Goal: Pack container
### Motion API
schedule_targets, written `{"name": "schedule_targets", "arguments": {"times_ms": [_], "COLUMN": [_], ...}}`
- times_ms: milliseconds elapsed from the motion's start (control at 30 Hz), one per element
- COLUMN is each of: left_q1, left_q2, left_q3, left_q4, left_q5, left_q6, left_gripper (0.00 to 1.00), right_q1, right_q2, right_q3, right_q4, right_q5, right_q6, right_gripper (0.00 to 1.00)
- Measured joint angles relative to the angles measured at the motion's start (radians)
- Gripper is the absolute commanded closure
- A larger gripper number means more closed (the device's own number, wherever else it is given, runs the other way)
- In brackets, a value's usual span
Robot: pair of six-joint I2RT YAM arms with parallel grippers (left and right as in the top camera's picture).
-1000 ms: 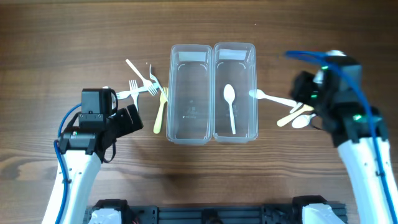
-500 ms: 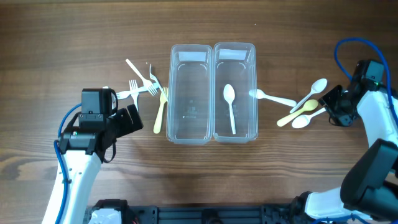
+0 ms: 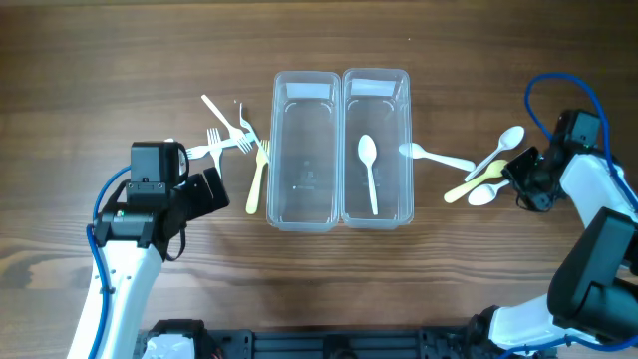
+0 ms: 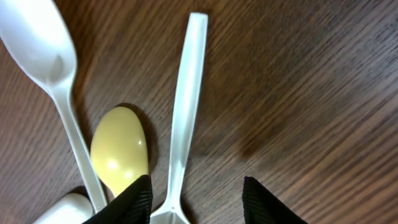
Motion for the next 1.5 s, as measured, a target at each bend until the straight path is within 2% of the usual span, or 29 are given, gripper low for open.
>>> {"name": "schedule_targets", "arguments": {"times_ms": [300,467,667,700,833,1000,1100,1167,1333,1433,1500], "left_q1": [0.000,0.000,0.000,0.000,0.000,0.000,0.000,0.000,0.000,0.000,0.000], "left_q2": [0.000,0.000,0.000,0.000,0.000,0.000,0.000,0.000,0.000,0.000,0.000], "left_q3": [0.000,0.000,0.000,0.000,0.000,0.000,0.000,0.000,0.000,0.000,0.000], "left_q4": [0.000,0.000,0.000,0.000,0.000,0.000,0.000,0.000,0.000,0.000,0.000], "left_q5": [0.000,0.000,0.000,0.000,0.000,0.000,0.000,0.000,0.000,0.000,0.000], "left_q6": [0.000,0.000,0.000,0.000,0.000,0.000,0.000,0.000,0.000,0.000,0.000], "left_gripper": [0.00,0.00,0.00,0.00,0.00,0.00,0.00,0.00,0.00,0.00,0.00], "right_q1": [0.000,-0.001,-0.003,-0.003,-0.003,-0.003,-0.002,-0.002,0.077,0.229,0.380], "right_q2": [0.060,0.076,0.084,0.084,0.084,0.083,0.069,0.002,-0.382,-0.566,-0.604], "right_q3": [0.003,0.021,0.034,0.034,0.035,0.036,0.041,0.047,0.139,0.155,0.156], "right_q4": [0.039,0.019,-0.033,-0.043,-0.062,-0.066,-0.134,-0.177,-0.221,-0.204,-0.164], "right_q5": [0.000,0.008,0.017,0.019,0.027,0.031,0.018,-0.025,-0.182,-0.244,-0.255], "right_q6": [0.000,0.003,0.003,0.003,0.004,0.006,-0.017,-0.042,-0.086,-0.124,-0.167], "right_gripper": [0.56,0.73,0.78,0.85,0.95,0.94,0.96,0.96,0.96,0.96,0.96]}}
